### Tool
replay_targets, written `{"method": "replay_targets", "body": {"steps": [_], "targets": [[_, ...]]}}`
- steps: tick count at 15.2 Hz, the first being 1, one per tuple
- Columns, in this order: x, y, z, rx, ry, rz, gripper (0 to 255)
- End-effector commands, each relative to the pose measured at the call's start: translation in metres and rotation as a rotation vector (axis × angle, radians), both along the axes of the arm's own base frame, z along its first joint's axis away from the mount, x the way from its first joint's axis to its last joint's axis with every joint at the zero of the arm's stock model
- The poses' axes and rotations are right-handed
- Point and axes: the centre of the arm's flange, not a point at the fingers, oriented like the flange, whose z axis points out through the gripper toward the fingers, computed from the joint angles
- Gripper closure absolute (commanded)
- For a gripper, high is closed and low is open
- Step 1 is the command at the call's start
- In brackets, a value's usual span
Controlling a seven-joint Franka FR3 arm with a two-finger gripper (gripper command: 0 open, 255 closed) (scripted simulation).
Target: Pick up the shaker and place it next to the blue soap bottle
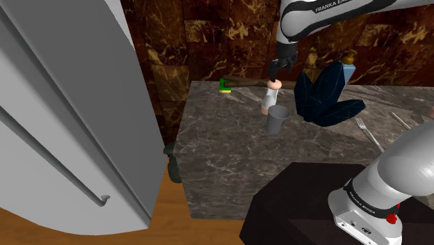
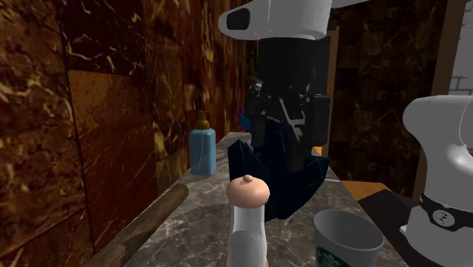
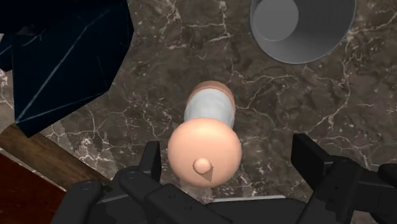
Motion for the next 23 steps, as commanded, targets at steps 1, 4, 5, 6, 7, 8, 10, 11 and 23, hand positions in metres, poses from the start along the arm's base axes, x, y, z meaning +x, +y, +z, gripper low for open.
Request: {"method": "replay_targets", "body": {"steps": [1,4,5,6,7,8,10,11,23], "targets": [[0.014,-0.010,-0.018,-0.012,0.007,-0.020,0],[0.016,-0.013,-0.031,-0.014,0.008,-0.023,0],[0.016,-0.014,-0.036,-0.014,0.008,-0.023,0],[0.016,-0.015,-0.041,-0.014,0.008,-0.023,0],[0.016,-0.016,-0.046,-0.014,0.008,-0.023,0],[0.016,-0.016,-0.052,-0.014,0.008,-0.023,0],[0.016,-0.018,-0.060,-0.014,0.008,-0.023,0],[0.016,-0.018,-0.060,-0.014,0.008,-0.023,0],[0.016,-0.018,-0.060,-0.014,0.008,-0.023,255]]}}
